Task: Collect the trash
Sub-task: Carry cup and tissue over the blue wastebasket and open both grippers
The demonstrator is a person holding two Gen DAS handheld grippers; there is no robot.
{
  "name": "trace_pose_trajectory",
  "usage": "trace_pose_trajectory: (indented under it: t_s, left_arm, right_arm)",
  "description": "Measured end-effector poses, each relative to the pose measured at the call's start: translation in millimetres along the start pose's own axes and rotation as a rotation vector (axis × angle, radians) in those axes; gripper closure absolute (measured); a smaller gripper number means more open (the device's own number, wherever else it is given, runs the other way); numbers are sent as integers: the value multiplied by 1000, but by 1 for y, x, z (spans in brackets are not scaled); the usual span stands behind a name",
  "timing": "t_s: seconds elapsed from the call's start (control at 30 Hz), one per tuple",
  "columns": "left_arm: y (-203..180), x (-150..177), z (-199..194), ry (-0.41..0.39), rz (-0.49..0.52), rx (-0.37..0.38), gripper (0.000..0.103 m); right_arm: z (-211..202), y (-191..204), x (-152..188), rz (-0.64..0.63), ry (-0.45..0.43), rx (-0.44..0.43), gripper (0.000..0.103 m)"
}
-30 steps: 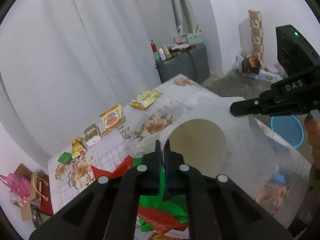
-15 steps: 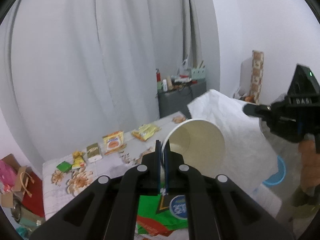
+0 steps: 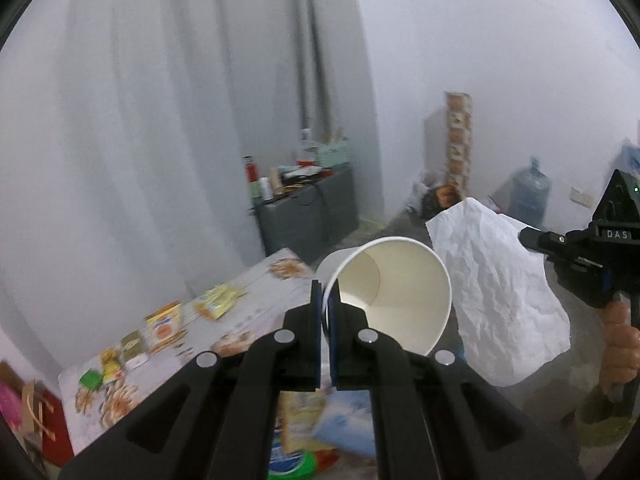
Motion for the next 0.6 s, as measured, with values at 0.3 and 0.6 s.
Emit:
trace_pose_trajectory:
  t_s: [0.3, 0.6]
  left_arm:
    - [-118, -32, 62, 149, 152, 166, 101]
    - [-246, -28, 195, 457, 234, 347, 100]
  right_arm:
    - [-73, -71, -5, 92, -135, 162, 103]
    - [-109, -176, -25, 195, -159, 417, 103]
Point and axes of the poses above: each gripper's, at about its wrist camera, not at the fingertips, and z roughly the way its jaws point, y to its left, x to its underside, the point moved 8 cm from there along z, roughly the way its jaws point, and after that the axes turned 11 degrees about y, right-handed, at the moved point
